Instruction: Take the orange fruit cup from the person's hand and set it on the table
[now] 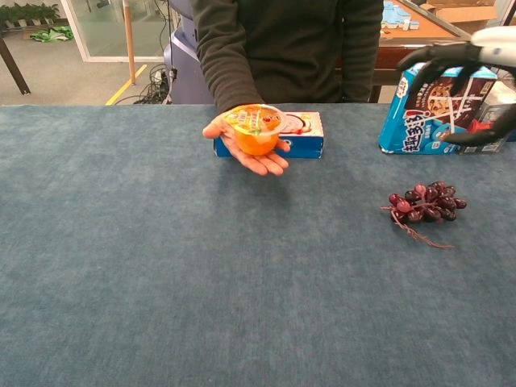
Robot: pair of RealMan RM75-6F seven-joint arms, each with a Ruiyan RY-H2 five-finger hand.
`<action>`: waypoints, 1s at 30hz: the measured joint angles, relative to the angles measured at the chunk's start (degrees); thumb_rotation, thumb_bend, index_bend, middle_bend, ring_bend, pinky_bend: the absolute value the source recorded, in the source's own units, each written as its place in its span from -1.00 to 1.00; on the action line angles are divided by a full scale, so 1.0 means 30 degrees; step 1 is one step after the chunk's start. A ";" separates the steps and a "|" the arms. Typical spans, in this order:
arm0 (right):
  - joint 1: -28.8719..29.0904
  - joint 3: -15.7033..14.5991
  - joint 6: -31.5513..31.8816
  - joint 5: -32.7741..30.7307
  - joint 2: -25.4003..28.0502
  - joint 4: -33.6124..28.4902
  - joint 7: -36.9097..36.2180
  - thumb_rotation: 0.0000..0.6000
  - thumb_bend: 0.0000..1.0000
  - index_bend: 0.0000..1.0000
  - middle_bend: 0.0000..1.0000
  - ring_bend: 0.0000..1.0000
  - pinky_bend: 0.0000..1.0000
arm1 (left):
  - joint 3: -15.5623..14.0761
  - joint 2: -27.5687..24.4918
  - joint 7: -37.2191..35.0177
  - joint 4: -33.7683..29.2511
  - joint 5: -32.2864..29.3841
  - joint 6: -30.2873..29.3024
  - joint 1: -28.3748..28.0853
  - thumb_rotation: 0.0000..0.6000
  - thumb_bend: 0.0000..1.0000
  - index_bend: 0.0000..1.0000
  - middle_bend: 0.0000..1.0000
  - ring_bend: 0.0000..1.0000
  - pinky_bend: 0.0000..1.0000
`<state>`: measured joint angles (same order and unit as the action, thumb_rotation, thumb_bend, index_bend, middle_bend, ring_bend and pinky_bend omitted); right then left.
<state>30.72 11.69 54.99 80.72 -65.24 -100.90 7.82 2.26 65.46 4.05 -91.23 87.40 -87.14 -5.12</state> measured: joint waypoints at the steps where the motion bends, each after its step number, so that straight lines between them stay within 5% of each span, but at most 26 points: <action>1: 0.0378 0.0156 -0.0358 -0.0345 -0.0185 0.0036 0.0175 1.00 -0.52 -0.86 -0.62 -0.78 -0.52 | -0.0002 0.0001 0.0002 0.0000 0.0003 -0.0015 0.0009 1.00 -0.60 -0.45 -0.56 -0.65 -0.49; 30: 0.7987 0.1784 -0.5107 -0.6454 -0.6045 0.5640 0.2792 1.00 -0.67 -0.91 -0.72 -0.87 -0.63 | 0.0014 -0.0093 0.0190 -0.0071 -0.0255 -0.0048 0.0201 1.00 -0.60 -0.45 -0.56 -0.65 -0.49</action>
<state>54.68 17.05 39.67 61.36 -83.37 -83.98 16.19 2.30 65.18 4.62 -91.44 86.63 -87.29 -4.52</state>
